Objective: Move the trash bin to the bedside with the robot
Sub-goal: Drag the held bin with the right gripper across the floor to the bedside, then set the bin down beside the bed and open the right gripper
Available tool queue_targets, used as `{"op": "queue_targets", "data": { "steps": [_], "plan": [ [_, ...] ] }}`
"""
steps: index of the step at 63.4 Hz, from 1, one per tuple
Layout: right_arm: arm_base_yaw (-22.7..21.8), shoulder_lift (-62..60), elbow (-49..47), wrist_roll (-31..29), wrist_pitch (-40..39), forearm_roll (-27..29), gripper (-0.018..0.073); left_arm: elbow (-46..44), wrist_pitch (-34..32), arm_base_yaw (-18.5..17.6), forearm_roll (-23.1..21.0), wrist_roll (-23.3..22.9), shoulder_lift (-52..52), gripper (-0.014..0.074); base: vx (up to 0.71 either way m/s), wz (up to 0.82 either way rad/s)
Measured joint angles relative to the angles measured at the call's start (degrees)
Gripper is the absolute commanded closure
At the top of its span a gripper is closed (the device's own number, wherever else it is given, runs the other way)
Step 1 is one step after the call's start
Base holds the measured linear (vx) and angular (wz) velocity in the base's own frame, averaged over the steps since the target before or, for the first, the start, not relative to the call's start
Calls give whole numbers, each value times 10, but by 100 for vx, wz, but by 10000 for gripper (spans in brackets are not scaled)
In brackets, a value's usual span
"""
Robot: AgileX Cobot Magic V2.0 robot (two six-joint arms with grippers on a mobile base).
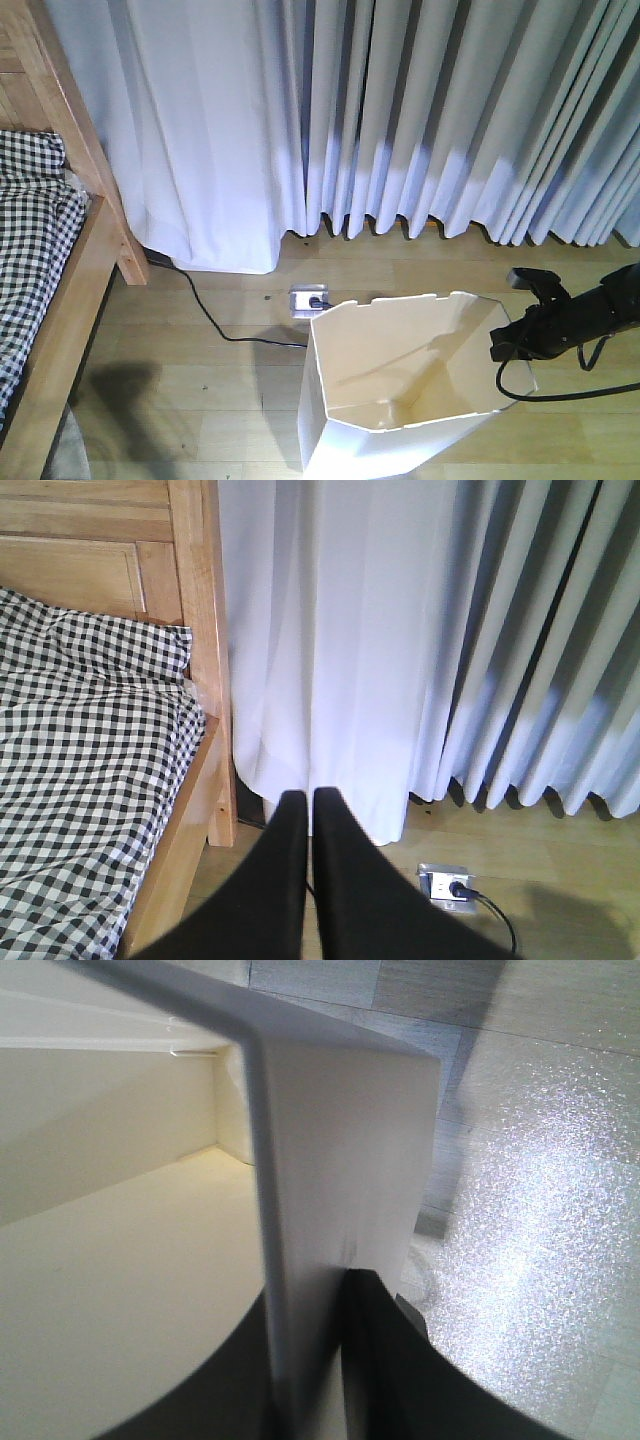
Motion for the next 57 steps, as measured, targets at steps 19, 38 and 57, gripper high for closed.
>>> {"op": "queue_targets", "data": {
  "steps": [19, 38, 57],
  "plan": [
    [0, 0, -1, 1, -6, 15, 564, 0, 0, 0, 0, 0, 0, 603, 0, 0],
    [0, 53, -72, 46, -31, 37, 564, 0, 0, 0, 0, 0, 0, 603, 0, 0],
    [31, 134, -192, 130, -52, -4, 563, 0, 0, 0, 0, 0, 0, 603, 0, 0]
  ]
}}
